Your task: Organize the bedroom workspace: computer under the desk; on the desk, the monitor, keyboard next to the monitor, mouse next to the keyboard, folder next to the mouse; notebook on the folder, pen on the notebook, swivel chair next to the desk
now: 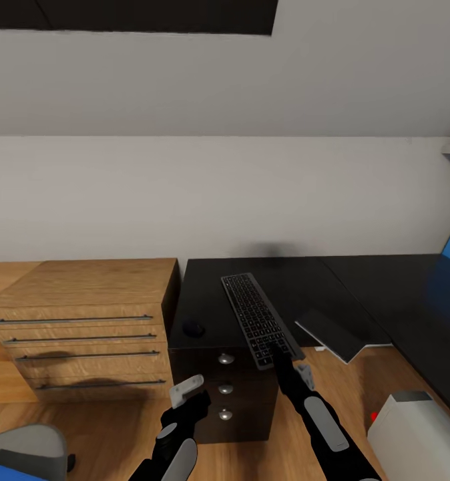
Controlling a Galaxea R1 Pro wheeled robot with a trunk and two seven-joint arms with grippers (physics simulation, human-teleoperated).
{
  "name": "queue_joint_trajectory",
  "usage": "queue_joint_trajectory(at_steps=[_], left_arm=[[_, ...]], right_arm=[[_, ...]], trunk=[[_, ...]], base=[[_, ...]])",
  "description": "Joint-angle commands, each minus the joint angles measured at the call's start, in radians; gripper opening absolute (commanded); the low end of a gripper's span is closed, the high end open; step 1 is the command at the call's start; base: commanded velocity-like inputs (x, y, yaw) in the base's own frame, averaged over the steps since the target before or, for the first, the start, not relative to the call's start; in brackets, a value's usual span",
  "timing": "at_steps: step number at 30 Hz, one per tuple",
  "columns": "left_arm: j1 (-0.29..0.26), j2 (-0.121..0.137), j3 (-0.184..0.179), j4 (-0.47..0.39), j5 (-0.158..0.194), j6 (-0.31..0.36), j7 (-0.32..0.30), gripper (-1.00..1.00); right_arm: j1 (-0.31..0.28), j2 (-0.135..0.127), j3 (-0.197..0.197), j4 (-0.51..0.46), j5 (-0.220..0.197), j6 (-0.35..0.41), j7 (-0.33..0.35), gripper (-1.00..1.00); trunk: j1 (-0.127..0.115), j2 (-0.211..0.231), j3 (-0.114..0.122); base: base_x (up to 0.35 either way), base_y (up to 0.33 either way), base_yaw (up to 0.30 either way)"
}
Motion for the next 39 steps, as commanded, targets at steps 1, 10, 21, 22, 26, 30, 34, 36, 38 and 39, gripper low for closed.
queue_joint_trajectory(at_steps=[1, 10, 21, 22, 26, 30, 34, 36, 38, 39], left_arm=[[-0.001, 0.000, -0.002, -0.001, 0.003, 0.004, 0.006, 1.00], [0.000, 0.000, -0.003, 0.000, 0.005, 0.004, 0.006, 1.00], [-0.001, 0.000, -0.003, 0.000, 0.004, 0.003, 0.006, 1.00], [-0.001, 0.000, -0.004, 0.000, 0.003, 0.003, 0.006, 1.00], [-0.001, 0.000, -0.006, 0.000, -0.001, 0.001, 0.008, 1.00], [0.000, 0.000, -0.006, 0.000, -0.002, 0.001, 0.009, 1.00], [-0.001, -0.002, -0.008, 0.000, -0.001, 0.004, 0.011, 1.00], [-0.001, -0.002, -0.009, 0.000, -0.001, 0.005, 0.011, 1.00], [-0.001, -0.002, -0.009, 0.000, -0.002, 0.005, 0.012, 1.00], [-0.001, -0.002, -0.009, 0.000, -0.002, 0.005, 0.012, 1.00]], right_arm=[[0.000, 0.000, 0.000, 0.000, -0.005, 0.002, 0.002, 1.00], [0.000, 0.000, 0.000, -0.001, 0.007, 0.002, -0.002, -1.00], [-0.001, 0.000, -0.002, -0.002, 0.008, -0.001, 0.003, -1.00], [0.000, 0.000, -0.002, -0.003, 0.008, -0.001, 0.003, -1.00], [0.000, 0.000, -0.002, -0.007, 0.008, -0.003, 0.005, -1.00], [0.000, 0.000, -0.002, -0.010, 0.008, -0.004, 0.008, -1.00], [0.001, -0.001, -0.004, -0.054, 0.008, -0.006, 0.009, -1.00], [0.001, -0.001, -0.005, -0.061, 0.008, -0.006, 0.009, -1.00], [0.001, -0.002, -0.005, -0.066, 0.008, -0.006, 0.009, -1.00], [0.001, -0.002, -0.005, -0.069, 0.008, -0.006, 0.009, -1.00]], trunk=[[-0.004, 0.007, 0.002], [-0.004, 0.007, 0.002], [-0.008, 0.014, 0.005], [-0.012, 0.021, 0.008], [-0.027, 0.049, 0.021], [-0.042, 0.077, 0.034], [-0.058, 0.105, 0.046], [-0.065, 0.119, 0.052], [-0.073, 0.133, 0.059], [-0.077, 0.140, 0.062]], base=[[0.000, 0.000, 0.000], [0.000, 0.000, 0.000], [0.000, 0.000, 0.000], [0.000, 0.000, 0.000], [0.000, 0.000, 0.000], [0.000, 0.000, 0.000], [0.000, 0.000, 0.000], [0.000, 0.000, 0.000], [0.000, 0.000, 0.000], [-0.042, 0.000, 0.000]])
